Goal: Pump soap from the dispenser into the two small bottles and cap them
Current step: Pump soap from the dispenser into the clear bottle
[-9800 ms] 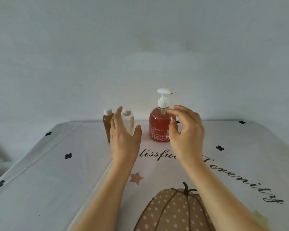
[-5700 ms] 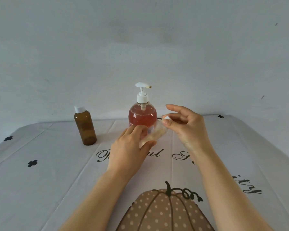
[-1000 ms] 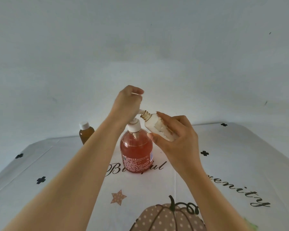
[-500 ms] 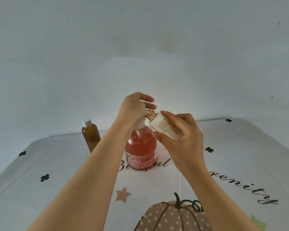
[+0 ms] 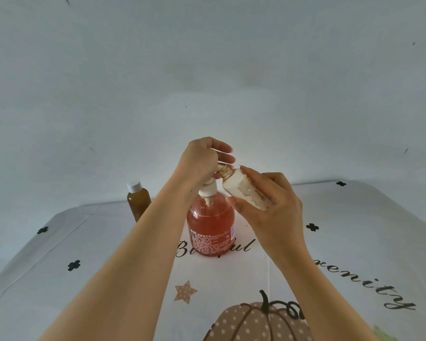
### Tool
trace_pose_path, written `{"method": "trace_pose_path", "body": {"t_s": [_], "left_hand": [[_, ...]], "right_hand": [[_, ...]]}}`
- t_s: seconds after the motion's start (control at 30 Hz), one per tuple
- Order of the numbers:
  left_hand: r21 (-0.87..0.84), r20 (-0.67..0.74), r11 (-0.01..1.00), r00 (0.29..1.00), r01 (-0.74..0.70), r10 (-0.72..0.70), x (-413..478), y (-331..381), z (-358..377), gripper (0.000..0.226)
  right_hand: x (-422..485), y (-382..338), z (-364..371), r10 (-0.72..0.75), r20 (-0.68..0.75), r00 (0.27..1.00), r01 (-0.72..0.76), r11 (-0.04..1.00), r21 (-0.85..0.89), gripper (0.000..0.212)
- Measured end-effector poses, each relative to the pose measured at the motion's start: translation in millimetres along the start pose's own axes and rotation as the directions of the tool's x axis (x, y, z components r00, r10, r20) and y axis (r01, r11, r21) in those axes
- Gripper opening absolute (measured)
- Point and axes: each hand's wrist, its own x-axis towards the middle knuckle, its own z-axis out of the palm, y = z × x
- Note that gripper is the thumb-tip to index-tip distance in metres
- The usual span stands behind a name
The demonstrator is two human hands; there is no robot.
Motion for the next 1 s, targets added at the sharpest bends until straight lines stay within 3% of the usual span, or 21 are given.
{"method": "trace_pose_path", "body": {"t_s": [0.27,0.4,0.47,0.57,0.83,1.0], "left_hand": [[0.002,-0.004,0.998,0.998,0.061,-0.061,-2.7,-9.2,7.4,0.040],[0.031,-0.057,0.998,0.997,0.057,-0.055,-2.6,-6.7,4.9,0.036],[-0.001,-0.094,0.998,0.994,0.059,-0.059,-2.1,-6.4,4.3,0.035],[-0.077,-0.133,0.996,0.989,0.052,-0.062,-1.4,-5.2,4.7,0.032],[-0.098,-0.156,0.994,0.986,0.045,-0.060,-1.6,-3.2,4.9,0.030],[-0.089,-0.166,0.996,0.985,0.026,-0.041,-2.8,-2.6,6.2,0.031]], "right_hand": [[-0.8,4.8,-0.4,0.157,0.111,0.981,-0.165,0.984,0.067,0.050],[2.7,2.7,-6.6,0.264,0.208,0.942,-0.304,0.933,0.193,0.049],[3.2,1.5,-9.4,0.280,0.279,0.919,-0.355,0.895,0.271,0.041],[2.7,-1.6,-11.6,0.286,0.344,0.894,-0.392,0.870,0.298,0.044],[3.1,-9.1,-11.1,0.325,0.402,0.856,-0.472,0.809,0.351,0.031],[4.9,-8.8,-11.5,0.344,0.337,0.876,-0.456,0.816,0.355,0.041]]}}
